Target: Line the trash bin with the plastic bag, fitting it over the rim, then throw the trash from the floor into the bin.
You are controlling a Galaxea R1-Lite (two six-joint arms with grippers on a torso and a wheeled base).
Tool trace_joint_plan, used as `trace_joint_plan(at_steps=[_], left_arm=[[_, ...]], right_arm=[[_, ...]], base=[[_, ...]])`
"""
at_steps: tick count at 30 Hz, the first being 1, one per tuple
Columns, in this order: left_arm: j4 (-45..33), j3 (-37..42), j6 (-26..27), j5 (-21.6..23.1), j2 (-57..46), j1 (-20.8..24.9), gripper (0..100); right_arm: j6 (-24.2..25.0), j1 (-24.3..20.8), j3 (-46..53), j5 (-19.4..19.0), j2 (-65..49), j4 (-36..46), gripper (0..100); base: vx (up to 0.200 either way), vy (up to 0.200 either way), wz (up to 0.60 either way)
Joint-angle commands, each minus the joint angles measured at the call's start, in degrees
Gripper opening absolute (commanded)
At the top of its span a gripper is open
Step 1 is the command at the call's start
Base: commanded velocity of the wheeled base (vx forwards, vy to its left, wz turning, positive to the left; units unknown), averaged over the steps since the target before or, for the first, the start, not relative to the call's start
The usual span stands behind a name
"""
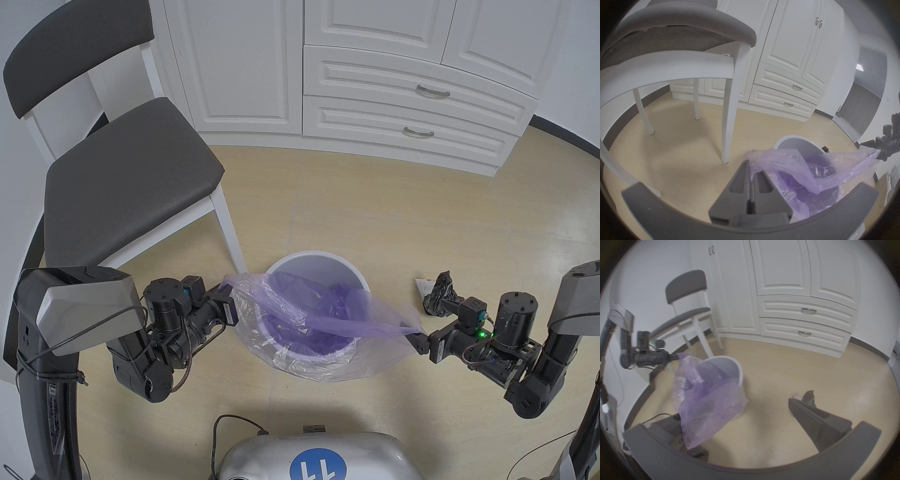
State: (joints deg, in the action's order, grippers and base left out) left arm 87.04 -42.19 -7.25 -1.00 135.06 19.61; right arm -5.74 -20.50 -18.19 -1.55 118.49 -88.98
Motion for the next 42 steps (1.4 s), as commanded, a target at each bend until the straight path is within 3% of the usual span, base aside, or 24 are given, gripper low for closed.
trace_joint_plan(at_steps=[1,4,7,10,13,15,16,20,30,34,38,39,42], left_arm=[[-0.12,0.18,0.05,0.03,-0.15,-0.02,0],[-0.91,0.18,0.13,0.03,-0.06,-0.1,0],[-4.25,-0.52,0.84,-0.06,0.91,-0.72,0],[-5.13,-1.31,0.93,-0.06,1.35,-1.33,0],[-6.27,-2.54,0.93,-0.23,1.79,-2.21,0],[-6.45,-2.72,0.93,-0.23,1.79,-2.21,0],[-7.24,-3.51,0.93,-0.32,1.87,-2.56,0],[-7.76,-4.48,0.84,-0.58,2.23,-2.83,0],[-7.68,-4.74,0.66,-0.76,2.31,-2.83,0],[-7.24,-4.39,0.57,-0.76,1.87,-2.48,0],[-6.88,-3.6,0.49,-0.85,1.26,-1.6,0],[-6.8,-2.02,0.4,-0.85,0.03,-0.54,0],[-6.8,-0.7,0.49,-0.85,-0.85,0.78,0]], right_arm=[[0.12,1.7,3.16,-3.46,-5.64,-1.02,100],[0.2,3.28,3.07,-4.78,-5.29,-1.02,100],[1.44,8.02,2.98,-12.78,-2.65,-1.02,100],[1.7,10.66,2.72,-16.38,-0.63,-1.02,100],[1.7,14.53,2.54,-22.53,2.18,-1.02,100],[1.7,15.06,2.54,-23.41,2.71,-1.02,100],[1.61,16.99,2.63,-27.63,4.03,-1.02,100],[1.79,19.71,2.63,-35.45,5.7,-1.02,100],[1.87,24.02,2.19,-43.8,6.93,-1.02,100],[1.7,24.28,2.19,-43.8,5.26,-1.02,100],[1.79,22.7,3.33,-40.11,0.69,-1.02,100],[1.7,19.27,4.21,-33.52,-2.3,-1.02,100],[1.35,14.62,4.39,-24.47,-5.38,-1.02,100]], base=[[0.0,0.0,0.0],[0.0,0.0,0.0],[0.0,0.0,0.0],[0.0,0.0,0.0],[0.0,0.0,0.0],[0.0,0.0,0.0],[0.0,0.0,0.0],[0.0,0.0,0.0],[0.0,0.0,0.0],[0.0,0.0,0.0],[0.0,0.0,0.0],[0.0,0.0,0.0],[0.0,0.0,0.0]])
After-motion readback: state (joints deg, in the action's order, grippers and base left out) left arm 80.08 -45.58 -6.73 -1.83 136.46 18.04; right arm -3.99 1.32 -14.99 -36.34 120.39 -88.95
